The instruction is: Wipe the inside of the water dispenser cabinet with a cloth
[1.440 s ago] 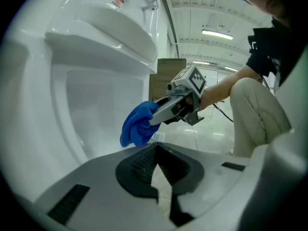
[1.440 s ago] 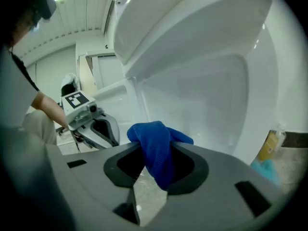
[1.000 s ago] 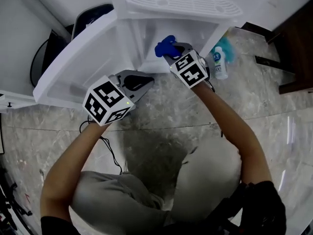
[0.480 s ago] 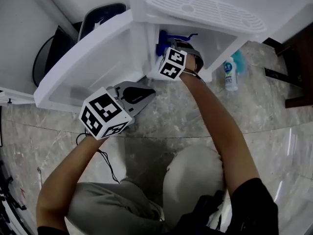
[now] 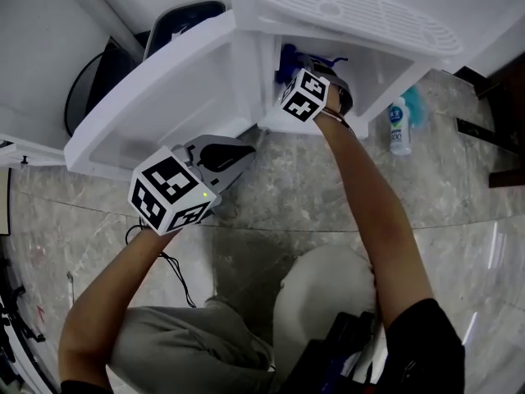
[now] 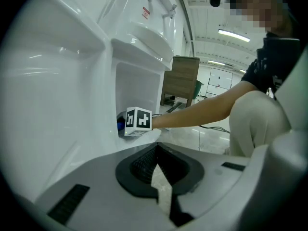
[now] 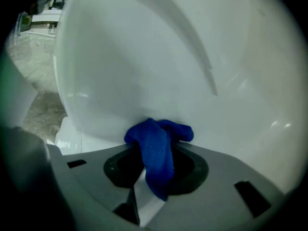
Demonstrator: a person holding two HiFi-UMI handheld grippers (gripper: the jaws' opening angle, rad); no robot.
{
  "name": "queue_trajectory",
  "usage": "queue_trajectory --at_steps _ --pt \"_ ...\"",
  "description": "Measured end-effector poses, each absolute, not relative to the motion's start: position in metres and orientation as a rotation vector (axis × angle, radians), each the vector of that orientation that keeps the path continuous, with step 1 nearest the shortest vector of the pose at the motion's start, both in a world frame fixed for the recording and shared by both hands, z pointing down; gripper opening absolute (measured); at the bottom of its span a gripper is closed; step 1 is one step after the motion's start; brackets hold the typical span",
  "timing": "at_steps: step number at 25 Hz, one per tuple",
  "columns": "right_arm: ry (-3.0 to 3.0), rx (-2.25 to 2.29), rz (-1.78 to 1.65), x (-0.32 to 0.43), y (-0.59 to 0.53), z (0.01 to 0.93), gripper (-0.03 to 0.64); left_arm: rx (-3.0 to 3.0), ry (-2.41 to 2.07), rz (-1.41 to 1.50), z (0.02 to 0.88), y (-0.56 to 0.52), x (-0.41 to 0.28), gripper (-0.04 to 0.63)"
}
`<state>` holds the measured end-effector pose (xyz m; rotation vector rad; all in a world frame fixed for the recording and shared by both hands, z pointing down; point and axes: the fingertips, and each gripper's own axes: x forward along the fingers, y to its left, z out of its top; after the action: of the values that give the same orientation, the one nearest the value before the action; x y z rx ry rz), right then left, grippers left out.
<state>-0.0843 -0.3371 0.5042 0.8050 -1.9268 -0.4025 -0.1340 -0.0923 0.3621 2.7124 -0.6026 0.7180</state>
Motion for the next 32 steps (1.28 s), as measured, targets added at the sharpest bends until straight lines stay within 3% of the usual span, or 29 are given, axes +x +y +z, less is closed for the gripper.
queue_trajectory --at_steps 5,16,21,28,32 --pt "-1.958 0.778 -0.43 -0.085 -0.333 0.506 0.107 2.711 -0.563 0.715 0.363 -0.087 -0.13 0.006" --pt "-2.1 0.991 -0.117 -0.081 -0.348 0.493 0.107 2.725 -0.588 0.73 0.359 -0.091 -0.128 0.006" --pt "-2.489 1.398 0.1 -0.064 -0.349 0.424 0.107 2.736 -0.552 0.743 0.361 -0.087 -0.116 0.006" --pt "-2.99 1.611 -0.046 -0.069 -0.331 0.272 0.107 2.739 -0.494 0.765 0.364 -0.08 -0.103 0.006" --pt "-3.028 1.645 -0.106 -0.079 -0.316 0.256 0.107 2.741 -0.498 0.762 0.36 -0.08 -0.103 0.006"
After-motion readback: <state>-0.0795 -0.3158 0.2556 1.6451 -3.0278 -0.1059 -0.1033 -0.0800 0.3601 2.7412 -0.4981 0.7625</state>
